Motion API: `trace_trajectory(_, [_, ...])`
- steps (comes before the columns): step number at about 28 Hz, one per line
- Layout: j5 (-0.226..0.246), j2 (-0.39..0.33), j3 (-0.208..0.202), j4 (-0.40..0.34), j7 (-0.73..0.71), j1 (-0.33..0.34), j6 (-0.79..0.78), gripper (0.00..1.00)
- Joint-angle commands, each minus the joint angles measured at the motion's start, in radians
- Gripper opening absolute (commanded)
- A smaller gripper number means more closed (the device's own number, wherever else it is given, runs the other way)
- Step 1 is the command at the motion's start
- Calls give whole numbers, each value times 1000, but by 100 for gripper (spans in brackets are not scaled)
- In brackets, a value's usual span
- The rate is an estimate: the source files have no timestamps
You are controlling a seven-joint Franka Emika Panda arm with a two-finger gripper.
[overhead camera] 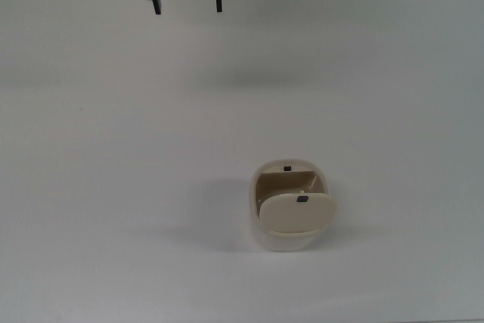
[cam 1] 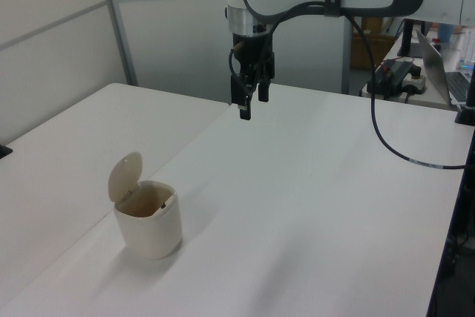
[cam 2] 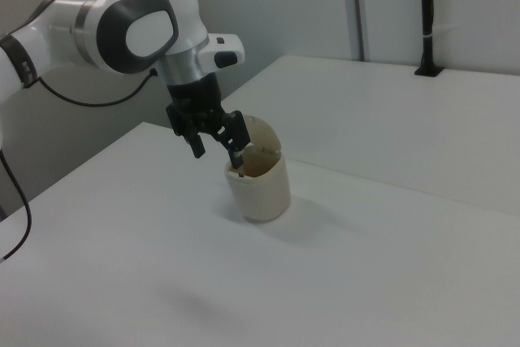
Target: Open the trash can
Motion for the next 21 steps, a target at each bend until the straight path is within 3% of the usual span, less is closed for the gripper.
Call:
trace_trajectory(1, [-12, -5, -5, 0, -22, -3, -26, 100])
trace_trajectory(21, [-15, -3, -5, 1, -21, -3, -37, 100])
